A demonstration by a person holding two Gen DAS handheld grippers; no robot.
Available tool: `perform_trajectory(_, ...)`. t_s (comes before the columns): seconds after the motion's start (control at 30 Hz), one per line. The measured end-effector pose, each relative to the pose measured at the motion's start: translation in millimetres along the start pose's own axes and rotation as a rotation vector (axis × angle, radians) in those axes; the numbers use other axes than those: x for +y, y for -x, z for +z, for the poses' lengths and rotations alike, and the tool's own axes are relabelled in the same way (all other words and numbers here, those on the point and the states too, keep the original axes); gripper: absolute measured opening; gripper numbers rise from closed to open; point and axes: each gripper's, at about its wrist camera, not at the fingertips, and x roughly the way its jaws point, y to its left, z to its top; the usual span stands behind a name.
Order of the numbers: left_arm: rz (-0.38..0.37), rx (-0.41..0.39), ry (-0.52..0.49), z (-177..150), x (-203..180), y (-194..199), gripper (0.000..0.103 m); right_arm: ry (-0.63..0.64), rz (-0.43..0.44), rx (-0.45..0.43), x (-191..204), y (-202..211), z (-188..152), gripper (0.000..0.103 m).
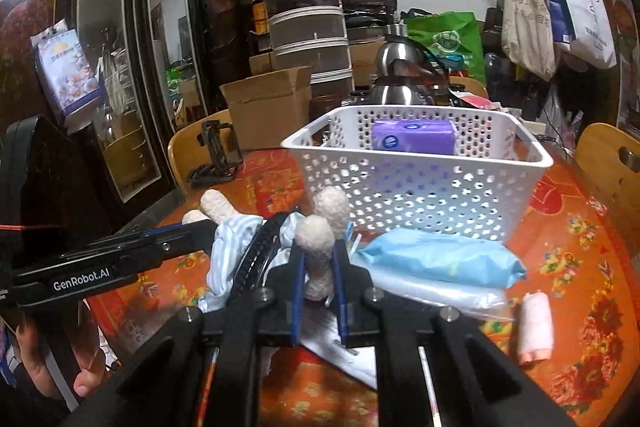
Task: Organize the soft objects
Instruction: 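Carry the white plush toy into the basket and release it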
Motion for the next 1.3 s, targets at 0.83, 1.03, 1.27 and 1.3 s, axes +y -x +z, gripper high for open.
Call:
perform_trajectory(0.83,0.013,0.014,-0.003,142,-60,-79,0.013,0.006,-0.017,0.022,-87,-23,107,0.010)
perform_trajectory(1.03,0.067,0.030,-0.034,201,-69,-119,0.013,-0.003,-0.031,0.063,-111,-53,150,0.010)
perform_trajectory(1.27,0.138,0.076,-0.076,231,-72,-182,0.013,0.059,-0.117,0.115,-125,-98,169,0.009)
perform_trajectory(1.3,0.144,0.087,-0.075,232,-69,-192,0.013,0.058,-0.114,0.122,-128,-103,168,0.009)
